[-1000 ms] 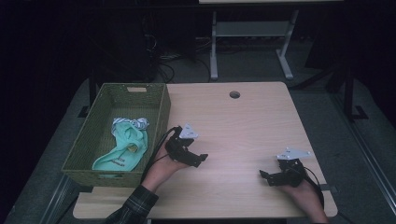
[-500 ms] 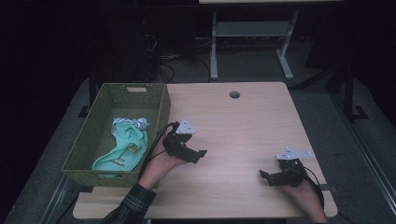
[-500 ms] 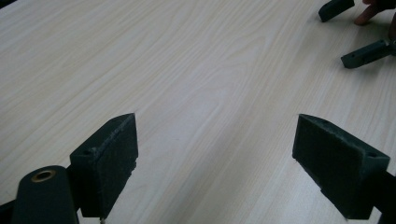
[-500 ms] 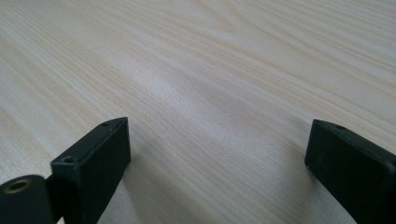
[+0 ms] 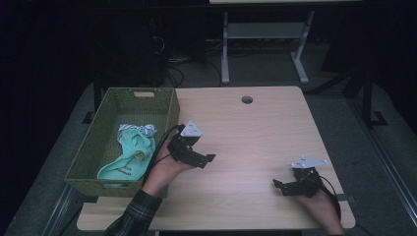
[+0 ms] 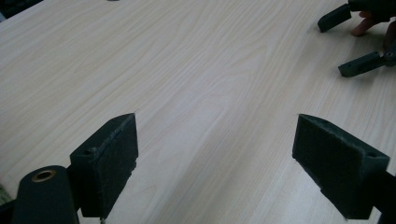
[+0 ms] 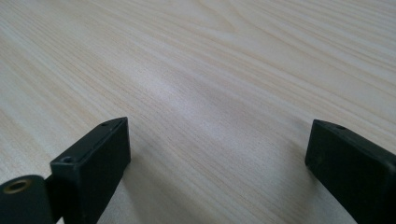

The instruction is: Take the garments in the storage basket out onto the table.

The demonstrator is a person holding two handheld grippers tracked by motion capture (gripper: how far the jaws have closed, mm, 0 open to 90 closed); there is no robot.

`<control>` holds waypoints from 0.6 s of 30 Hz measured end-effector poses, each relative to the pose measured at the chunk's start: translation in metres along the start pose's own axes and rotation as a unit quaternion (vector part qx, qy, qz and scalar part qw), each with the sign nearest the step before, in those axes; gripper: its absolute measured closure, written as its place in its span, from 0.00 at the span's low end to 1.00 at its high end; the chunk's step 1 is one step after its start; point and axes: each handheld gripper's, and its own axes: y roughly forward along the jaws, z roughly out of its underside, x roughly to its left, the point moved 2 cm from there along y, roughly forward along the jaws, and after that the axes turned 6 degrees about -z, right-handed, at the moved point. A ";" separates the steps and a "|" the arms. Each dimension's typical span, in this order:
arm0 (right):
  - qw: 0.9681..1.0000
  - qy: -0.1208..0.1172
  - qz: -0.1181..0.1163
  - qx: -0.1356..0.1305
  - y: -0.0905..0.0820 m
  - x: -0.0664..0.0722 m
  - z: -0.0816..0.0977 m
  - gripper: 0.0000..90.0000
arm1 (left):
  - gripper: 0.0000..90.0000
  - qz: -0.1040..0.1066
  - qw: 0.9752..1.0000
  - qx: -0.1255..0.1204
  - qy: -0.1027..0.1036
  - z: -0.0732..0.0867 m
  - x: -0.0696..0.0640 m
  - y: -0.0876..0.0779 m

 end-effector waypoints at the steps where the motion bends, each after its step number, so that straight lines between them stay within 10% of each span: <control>1: 1.000 0.000 0.000 0.000 0.000 0.000 0.000 0.07 | 0.15 0.000 1.000 -0.001 -0.001 0.000 0.003 -0.001; 18: 1.000 -0.002 0.000 0.000 0.000 0.000 0.000 0.07 | 0.15 -0.010 1.000 -0.019 -0.011 -0.004 0.016 -0.018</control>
